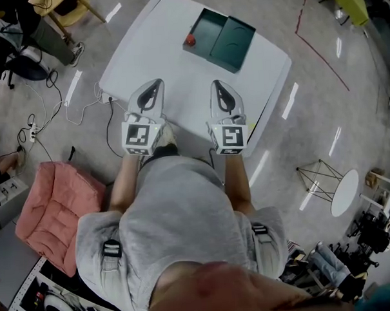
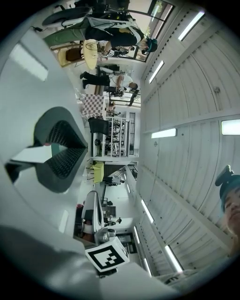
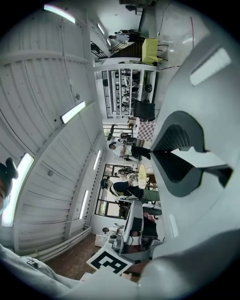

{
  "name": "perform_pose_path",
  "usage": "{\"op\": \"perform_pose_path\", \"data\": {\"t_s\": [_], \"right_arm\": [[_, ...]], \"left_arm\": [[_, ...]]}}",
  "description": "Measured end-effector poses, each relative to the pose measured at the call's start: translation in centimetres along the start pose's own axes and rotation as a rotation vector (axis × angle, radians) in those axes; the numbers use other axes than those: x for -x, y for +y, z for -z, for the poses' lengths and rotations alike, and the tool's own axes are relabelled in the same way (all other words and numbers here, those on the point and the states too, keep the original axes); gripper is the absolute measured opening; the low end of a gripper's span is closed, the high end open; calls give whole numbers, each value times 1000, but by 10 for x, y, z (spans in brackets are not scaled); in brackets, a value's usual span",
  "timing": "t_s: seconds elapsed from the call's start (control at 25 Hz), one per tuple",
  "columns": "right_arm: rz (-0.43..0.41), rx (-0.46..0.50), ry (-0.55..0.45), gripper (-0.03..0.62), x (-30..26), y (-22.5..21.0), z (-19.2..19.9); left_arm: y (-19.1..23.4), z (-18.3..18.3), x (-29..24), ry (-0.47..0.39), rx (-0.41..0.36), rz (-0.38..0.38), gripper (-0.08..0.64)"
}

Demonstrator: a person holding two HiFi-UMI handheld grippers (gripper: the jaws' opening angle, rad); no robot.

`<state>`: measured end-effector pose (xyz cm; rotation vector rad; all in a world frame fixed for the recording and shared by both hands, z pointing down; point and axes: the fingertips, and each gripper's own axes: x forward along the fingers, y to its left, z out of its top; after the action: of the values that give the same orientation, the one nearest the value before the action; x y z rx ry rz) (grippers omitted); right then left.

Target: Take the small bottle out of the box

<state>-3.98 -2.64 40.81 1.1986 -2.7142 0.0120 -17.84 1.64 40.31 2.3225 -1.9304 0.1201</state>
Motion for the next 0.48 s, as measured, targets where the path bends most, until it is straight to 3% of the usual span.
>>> {"op": "perform_pose_path", "data": {"t_s": [0.48], "right_arm": [[53,10,13,3,-61,26,-9]], "left_arm": [[63,0,-18,-16,8,56,11]]}}
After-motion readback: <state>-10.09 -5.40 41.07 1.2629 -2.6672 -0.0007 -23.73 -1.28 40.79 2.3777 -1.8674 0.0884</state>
